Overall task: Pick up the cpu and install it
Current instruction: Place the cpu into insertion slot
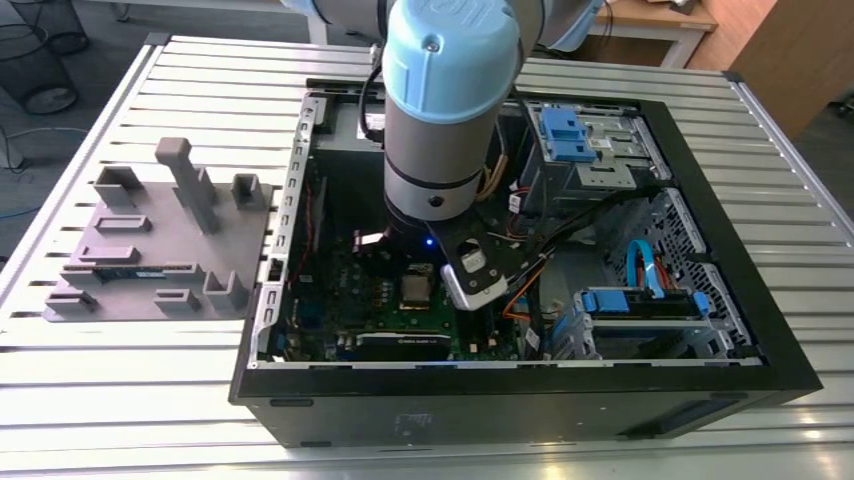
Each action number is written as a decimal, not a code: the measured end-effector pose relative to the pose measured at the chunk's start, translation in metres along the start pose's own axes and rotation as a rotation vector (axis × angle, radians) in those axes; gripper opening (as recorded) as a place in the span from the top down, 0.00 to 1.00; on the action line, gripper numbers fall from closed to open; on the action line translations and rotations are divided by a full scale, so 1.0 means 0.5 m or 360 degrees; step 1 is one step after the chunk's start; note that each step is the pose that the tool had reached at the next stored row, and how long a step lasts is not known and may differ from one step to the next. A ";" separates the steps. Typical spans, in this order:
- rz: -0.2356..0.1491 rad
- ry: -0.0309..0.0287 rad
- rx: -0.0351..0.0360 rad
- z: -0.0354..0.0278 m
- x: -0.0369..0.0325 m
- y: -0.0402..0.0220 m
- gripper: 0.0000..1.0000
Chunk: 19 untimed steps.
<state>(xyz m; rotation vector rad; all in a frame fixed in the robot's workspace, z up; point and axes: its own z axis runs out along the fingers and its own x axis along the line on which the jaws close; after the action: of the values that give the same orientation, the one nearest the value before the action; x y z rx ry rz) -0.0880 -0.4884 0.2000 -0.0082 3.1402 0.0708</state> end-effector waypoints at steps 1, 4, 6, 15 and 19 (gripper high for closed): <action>0.0000 0.00000 0.0000 0.001 0.000 0.000 0.53; 0.0000 0.00000 0.0000 0.007 0.000 -0.001 0.53; 0.0000 0.00001 0.0000 0.009 0.000 -0.001 0.53; 0.0000 0.00002 0.0000 0.014 0.000 -0.003 0.53; 0.0000 0.00000 0.0000 0.015 0.000 -0.004 0.53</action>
<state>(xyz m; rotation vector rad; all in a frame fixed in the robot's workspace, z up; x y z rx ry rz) -0.0881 -0.4898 0.1926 -0.0083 3.1401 0.0708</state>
